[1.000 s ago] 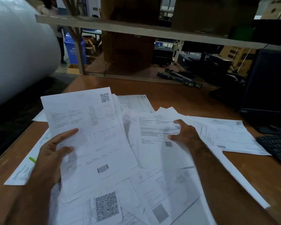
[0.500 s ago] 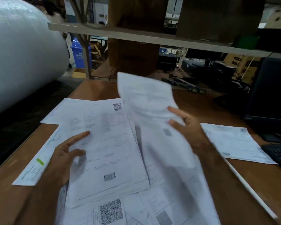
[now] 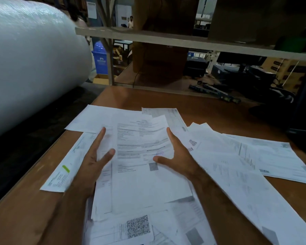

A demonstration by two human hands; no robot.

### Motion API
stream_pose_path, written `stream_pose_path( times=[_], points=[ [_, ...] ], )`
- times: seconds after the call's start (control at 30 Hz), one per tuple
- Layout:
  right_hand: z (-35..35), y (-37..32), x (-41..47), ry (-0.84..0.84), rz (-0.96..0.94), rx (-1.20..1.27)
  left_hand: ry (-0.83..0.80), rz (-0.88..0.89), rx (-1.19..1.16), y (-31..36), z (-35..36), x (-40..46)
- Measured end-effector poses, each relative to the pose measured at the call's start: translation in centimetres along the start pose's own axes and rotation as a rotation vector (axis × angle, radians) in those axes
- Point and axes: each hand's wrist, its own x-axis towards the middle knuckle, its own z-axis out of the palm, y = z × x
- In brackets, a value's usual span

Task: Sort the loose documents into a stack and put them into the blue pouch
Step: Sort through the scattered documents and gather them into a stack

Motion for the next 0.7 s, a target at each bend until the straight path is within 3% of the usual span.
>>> stream_pose_path(
  times=[0.2, 0.33, 0.47, 0.53, 0.7],
  points=[
    [2.4, -1.4, 0.1, -0.078, -0.073, -0.058, -0.122, -0.089, -0.413, -0.6, 0.2, 0.2],
    [1.8, -1.9, 0.2, -0.051, -0.03, 0.266, -0.011, -0.111, -0.589, -1.4, -0.3, 0.3],
    [0.9, -2.6, 0.3, -0.21, -0.133, 0.533, 0.018, -0.185, -0.868, -1.7, -0.1, 0.4],
    [0.8, -3.2, 0.3, -0.234, -0.175, 0.515, -0.007, -0.174, -0.861, -2.0, -0.1, 0.5],
    [2.4, -2.9, 1.3, 0.036, -0.265, 0.149, -0.128, -0.086, -0.702, -2.2, 0.5, 0.2]
  ],
)
